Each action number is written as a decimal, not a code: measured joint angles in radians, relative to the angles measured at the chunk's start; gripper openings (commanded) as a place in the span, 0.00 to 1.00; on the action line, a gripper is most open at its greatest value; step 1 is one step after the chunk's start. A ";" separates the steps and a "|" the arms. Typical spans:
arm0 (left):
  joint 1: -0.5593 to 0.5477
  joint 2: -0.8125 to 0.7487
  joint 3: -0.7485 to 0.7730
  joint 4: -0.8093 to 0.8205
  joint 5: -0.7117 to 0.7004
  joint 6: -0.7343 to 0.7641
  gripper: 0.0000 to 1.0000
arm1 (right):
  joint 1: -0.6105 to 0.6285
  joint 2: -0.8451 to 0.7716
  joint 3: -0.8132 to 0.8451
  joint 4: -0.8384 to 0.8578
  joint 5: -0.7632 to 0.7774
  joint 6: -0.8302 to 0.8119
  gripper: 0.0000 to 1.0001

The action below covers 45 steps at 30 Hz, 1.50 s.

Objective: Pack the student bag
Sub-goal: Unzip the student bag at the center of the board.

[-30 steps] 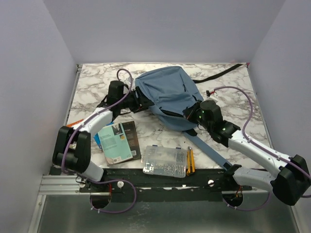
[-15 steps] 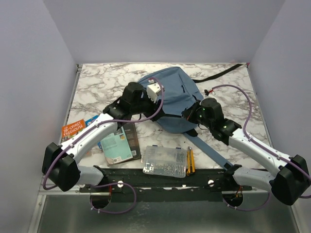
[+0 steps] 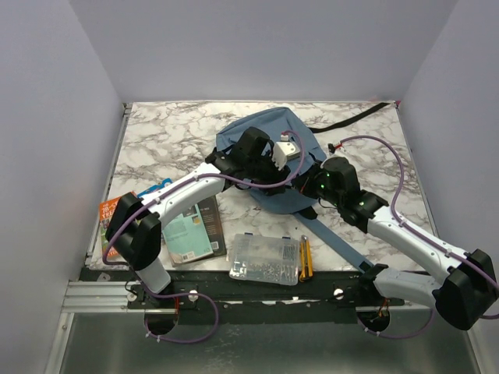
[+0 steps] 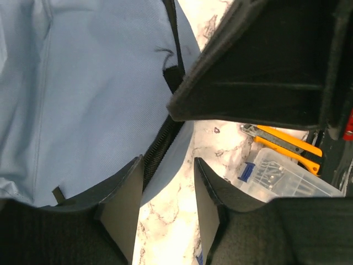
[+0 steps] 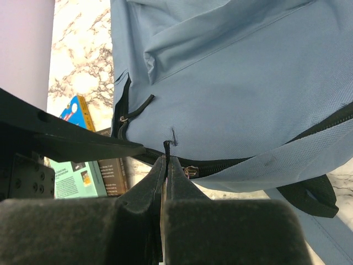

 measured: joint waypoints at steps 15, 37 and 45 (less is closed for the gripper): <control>0.002 0.068 0.040 -0.004 -0.046 -0.005 0.30 | 0.000 -0.002 0.000 0.000 -0.009 0.001 0.00; -0.042 -0.043 -0.180 0.198 -0.328 -0.031 0.00 | -0.175 -0.037 -0.008 -0.086 -0.015 0.134 0.00; -0.069 -0.257 -0.423 0.474 -0.531 0.031 0.00 | -0.557 0.088 -0.002 -0.045 -0.238 0.097 0.00</control>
